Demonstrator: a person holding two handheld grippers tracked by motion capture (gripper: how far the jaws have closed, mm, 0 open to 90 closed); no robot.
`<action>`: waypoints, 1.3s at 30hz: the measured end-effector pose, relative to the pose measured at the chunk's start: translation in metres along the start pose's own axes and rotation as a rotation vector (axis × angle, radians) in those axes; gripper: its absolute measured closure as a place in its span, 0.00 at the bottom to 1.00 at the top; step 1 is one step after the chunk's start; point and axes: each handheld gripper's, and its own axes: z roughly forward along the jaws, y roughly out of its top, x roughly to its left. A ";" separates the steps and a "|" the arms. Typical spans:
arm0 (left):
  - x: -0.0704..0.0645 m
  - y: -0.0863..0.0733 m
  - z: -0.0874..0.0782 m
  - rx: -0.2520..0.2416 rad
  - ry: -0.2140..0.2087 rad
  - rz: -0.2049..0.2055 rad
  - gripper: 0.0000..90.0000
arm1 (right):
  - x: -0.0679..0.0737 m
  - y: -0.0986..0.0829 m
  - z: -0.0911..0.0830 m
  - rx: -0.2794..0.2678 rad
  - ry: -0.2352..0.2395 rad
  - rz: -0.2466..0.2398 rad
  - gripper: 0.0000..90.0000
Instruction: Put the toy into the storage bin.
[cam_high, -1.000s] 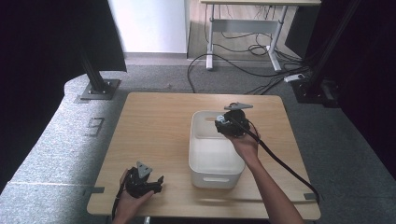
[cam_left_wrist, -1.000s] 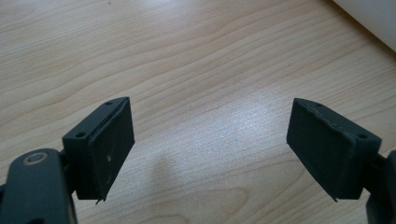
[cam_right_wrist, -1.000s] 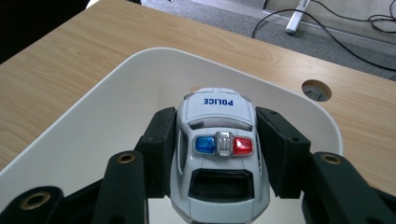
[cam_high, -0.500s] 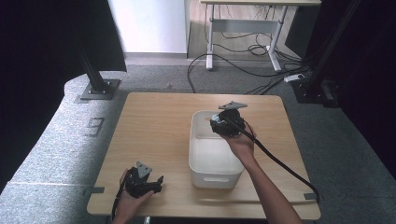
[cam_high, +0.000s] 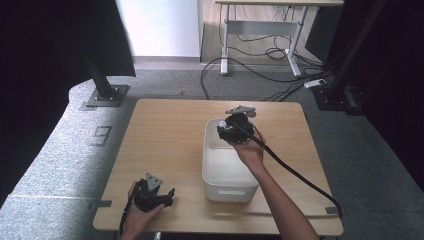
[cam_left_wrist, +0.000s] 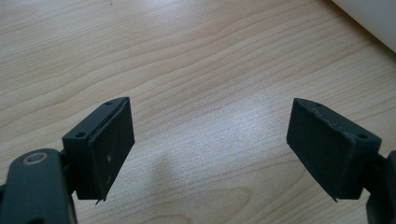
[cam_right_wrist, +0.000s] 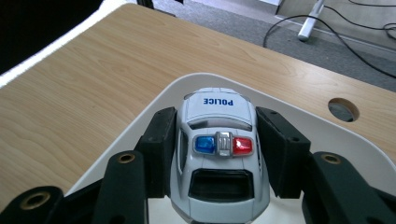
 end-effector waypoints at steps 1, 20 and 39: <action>0.000 0.000 0.000 0.002 0.000 0.000 0.17 | 0.001 0.000 0.002 0.004 -0.003 -0.006 0.56; 0.000 0.000 0.000 0.001 -0.002 -0.004 0.17 | 0.004 0.002 0.026 0.047 -0.010 -0.005 0.56; 0.001 -0.001 0.001 0.002 -0.004 -0.005 0.17 | -0.002 0.001 0.049 0.096 -0.017 0.010 0.56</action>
